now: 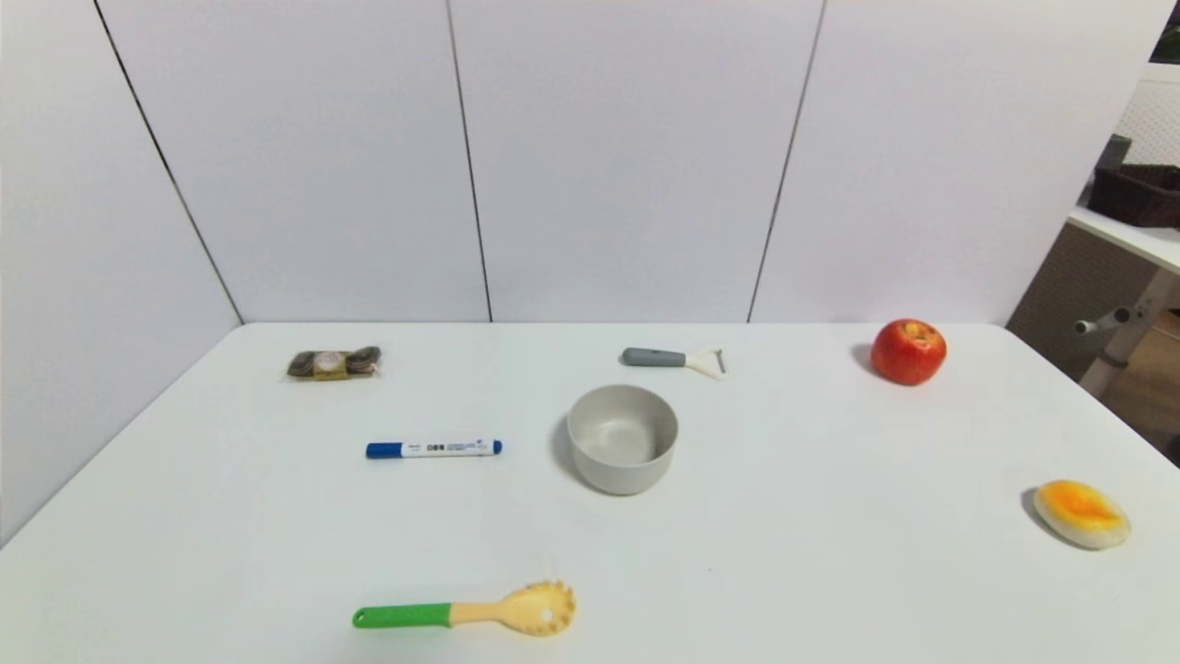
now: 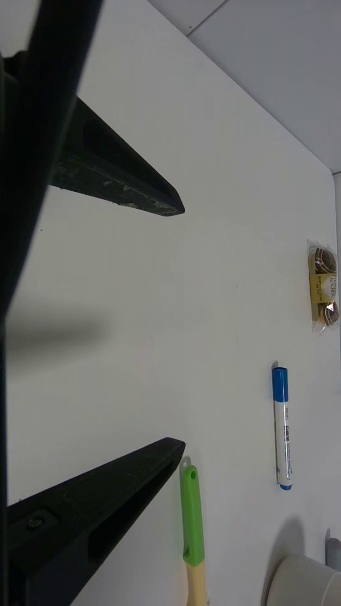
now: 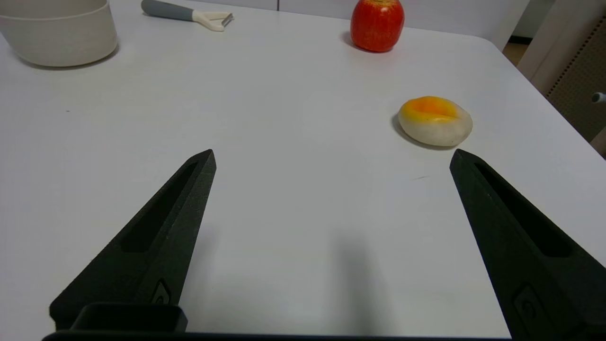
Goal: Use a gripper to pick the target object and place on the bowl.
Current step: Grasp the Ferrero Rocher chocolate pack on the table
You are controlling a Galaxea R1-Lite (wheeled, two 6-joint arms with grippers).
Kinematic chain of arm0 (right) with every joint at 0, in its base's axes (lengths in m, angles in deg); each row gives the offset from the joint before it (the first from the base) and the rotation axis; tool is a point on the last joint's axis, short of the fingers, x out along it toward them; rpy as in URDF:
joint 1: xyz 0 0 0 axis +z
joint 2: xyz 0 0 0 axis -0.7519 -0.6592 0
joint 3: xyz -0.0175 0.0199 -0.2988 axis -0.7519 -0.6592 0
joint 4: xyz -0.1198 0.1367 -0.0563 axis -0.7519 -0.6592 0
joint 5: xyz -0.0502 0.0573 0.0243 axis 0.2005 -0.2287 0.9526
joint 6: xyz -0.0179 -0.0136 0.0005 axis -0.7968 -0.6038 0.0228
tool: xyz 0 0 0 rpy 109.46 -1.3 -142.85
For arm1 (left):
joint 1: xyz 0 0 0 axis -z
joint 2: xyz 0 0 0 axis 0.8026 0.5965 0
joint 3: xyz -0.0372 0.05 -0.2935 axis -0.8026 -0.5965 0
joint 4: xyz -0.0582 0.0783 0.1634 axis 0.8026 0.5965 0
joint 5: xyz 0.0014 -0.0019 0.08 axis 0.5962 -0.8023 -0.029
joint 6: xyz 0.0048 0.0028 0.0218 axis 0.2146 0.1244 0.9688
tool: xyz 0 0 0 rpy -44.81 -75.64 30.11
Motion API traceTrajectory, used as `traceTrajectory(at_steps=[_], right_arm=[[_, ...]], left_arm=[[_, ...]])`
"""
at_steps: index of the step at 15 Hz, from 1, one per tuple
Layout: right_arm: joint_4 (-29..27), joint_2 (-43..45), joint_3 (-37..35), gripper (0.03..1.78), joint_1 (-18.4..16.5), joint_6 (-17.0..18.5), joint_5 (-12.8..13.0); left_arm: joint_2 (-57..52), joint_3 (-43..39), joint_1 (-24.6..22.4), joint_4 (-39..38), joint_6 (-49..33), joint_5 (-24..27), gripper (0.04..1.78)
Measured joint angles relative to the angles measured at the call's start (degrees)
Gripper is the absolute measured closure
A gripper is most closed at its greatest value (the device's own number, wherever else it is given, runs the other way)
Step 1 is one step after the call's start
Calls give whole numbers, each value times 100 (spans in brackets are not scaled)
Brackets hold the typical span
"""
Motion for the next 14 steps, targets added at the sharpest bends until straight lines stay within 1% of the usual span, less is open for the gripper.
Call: traceTrajectory(at_steps=[14], right_arm=[[-2, 0, 0, 10, 0, -2, 0]], left_arm=[[0, 0, 0, 0, -28, 0, 13]])
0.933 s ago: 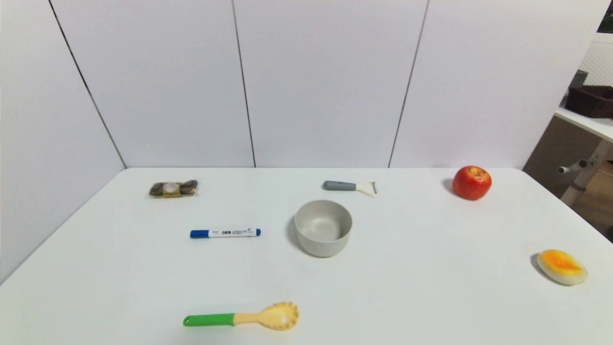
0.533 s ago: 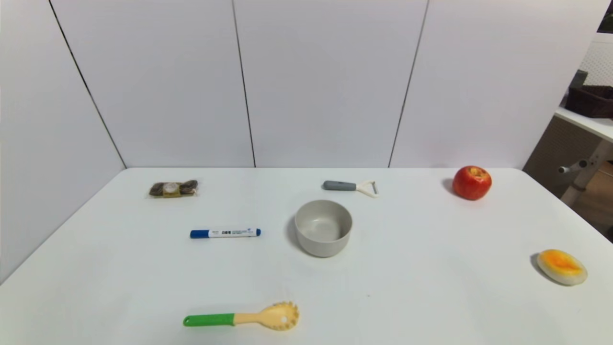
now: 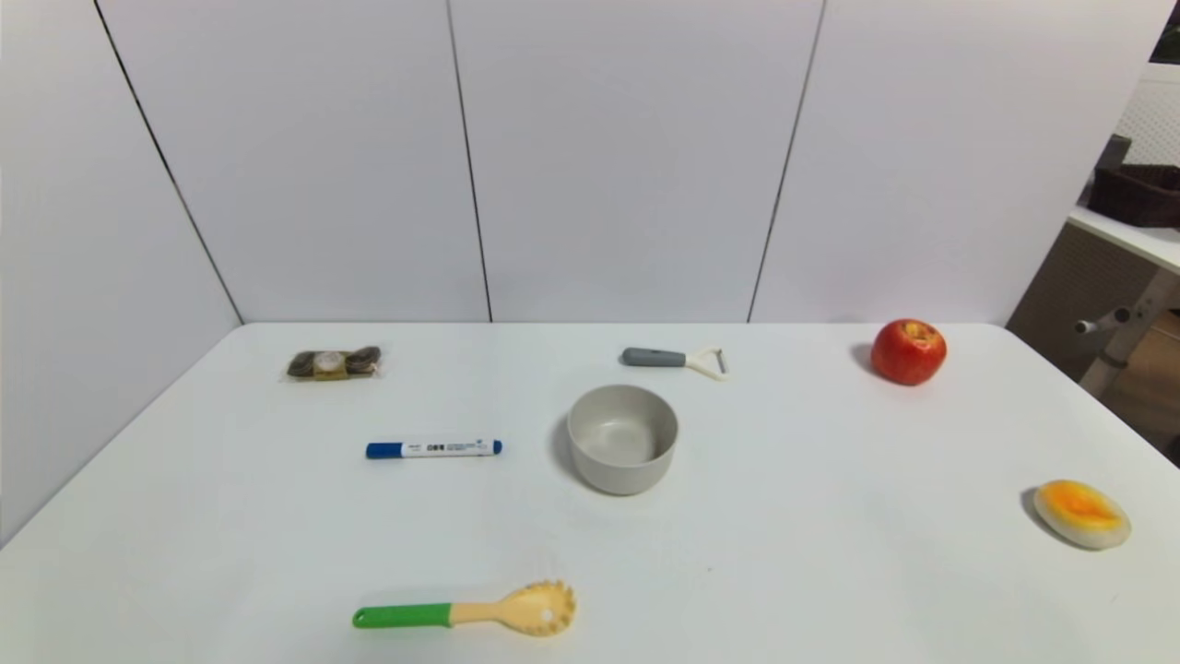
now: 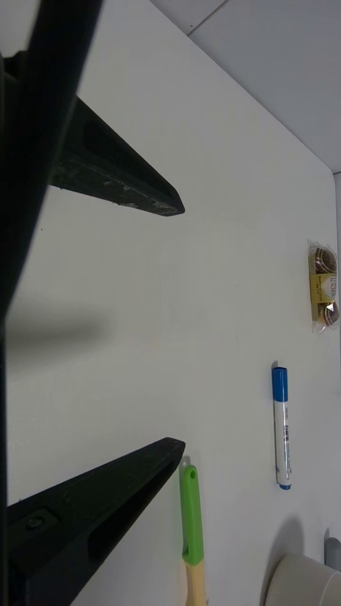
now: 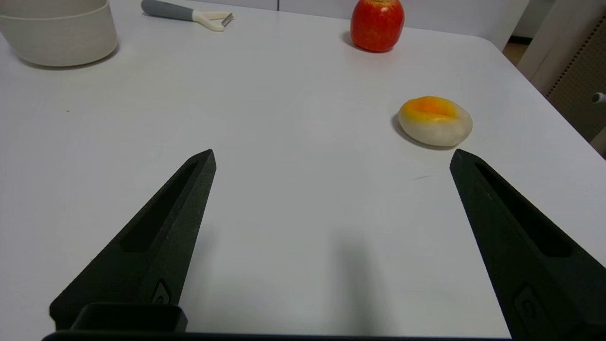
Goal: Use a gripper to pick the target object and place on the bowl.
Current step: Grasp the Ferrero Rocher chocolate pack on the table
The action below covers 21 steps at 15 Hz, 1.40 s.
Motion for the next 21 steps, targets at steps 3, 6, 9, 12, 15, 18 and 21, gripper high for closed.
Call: traceTrajectory(at_steps=[3, 6, 9, 12, 15, 18, 21], right_arm=[[0, 0, 0, 10, 0, 2, 2], [2, 0, 0, 10, 0, 0, 2], [2, 0, 0, 10, 0, 0, 0], [2, 0, 0, 10, 0, 2, 2], [2, 0, 0, 10, 0, 0, 2], [0, 0, 0, 10, 2, 0, 0], [2, 0, 0, 10, 0, 2, 0]], left_arm=[[0, 0, 0, 0, 2, 0, 13], [27, 200, 0, 295, 55, 13, 13], [564, 1017, -2, 929, 341, 7, 13], [1734, 2174, -6, 1186, 791, 0, 13], [3163, 3484, -9, 1368, 1182, 0, 13], [4691, 5174, -15, 1905, 1560, 0, 13], [6160, 6800, -48, 2665, 1979, -7, 13]])
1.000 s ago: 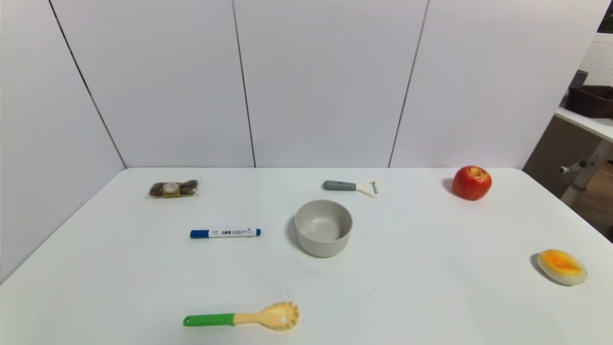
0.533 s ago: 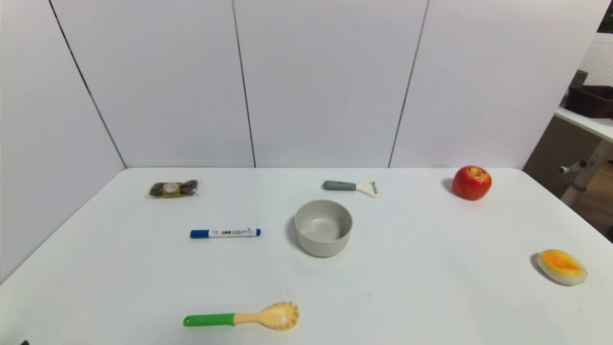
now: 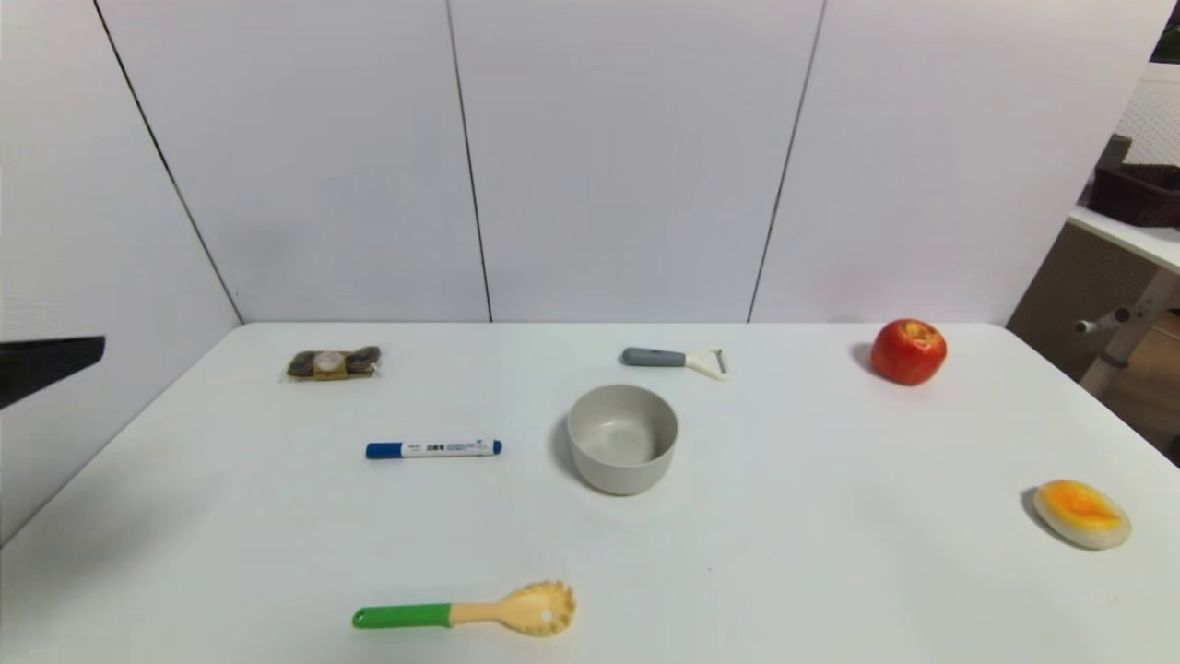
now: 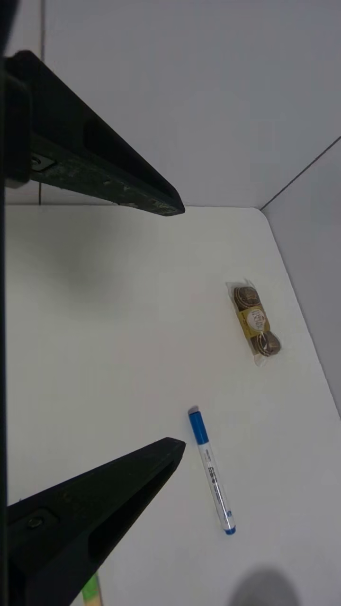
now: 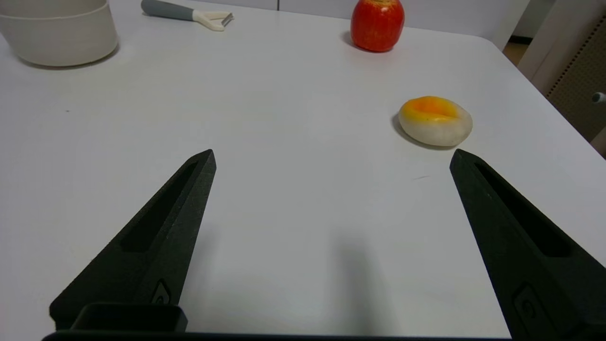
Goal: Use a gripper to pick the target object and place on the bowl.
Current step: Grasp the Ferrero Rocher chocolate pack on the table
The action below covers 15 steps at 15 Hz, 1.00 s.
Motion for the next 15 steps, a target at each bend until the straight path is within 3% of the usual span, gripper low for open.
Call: traceTrajectory(at_steps=[3, 7, 10, 15], right_arm=[[-2, 0, 0, 10, 0, -2, 0], [-2, 0, 0, 10, 0, 0, -2], [0, 0, 0, 10, 0, -2, 2], [-2, 0, 0, 10, 0, -2, 0]], left_arm=[[1309, 1198, -173, 629, 808, 7, 13], [2748, 2066, -295, 780, 1944, 271, 13], [3683, 2555, -446, 701, 2528, 1035, 13], [5124, 2979, -973, 299, 3231, 2804, 13]])
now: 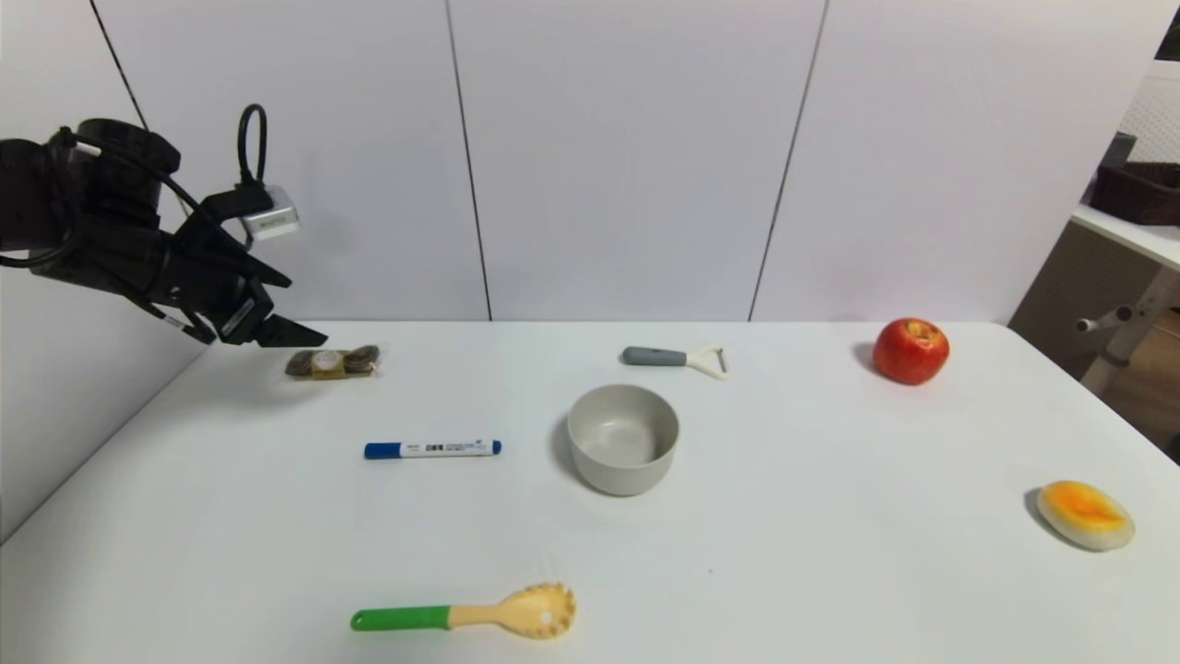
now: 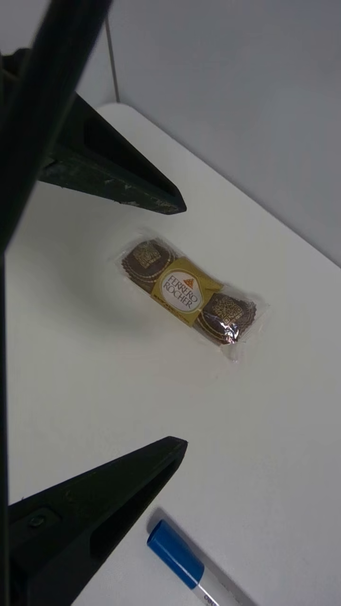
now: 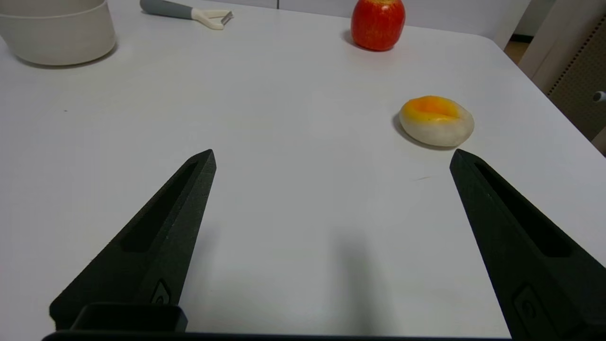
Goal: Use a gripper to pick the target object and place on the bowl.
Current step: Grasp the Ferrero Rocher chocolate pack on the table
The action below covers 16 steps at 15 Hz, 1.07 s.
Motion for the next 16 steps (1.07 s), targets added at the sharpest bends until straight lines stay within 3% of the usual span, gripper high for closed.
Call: traceTrajectory(at_steps=[6, 11, 16], right_arm=[[0, 0, 0, 10, 0, 2, 0], [0, 0, 0, 10, 0, 0, 2], [2, 0, 0, 10, 0, 0, 2]], left_arm=[[972, 323, -560, -579, 10, 1453, 13], [1608, 695, -874, -625, 0, 2616, 13], [2120, 912, -918, -627, 23, 3135, 13]])
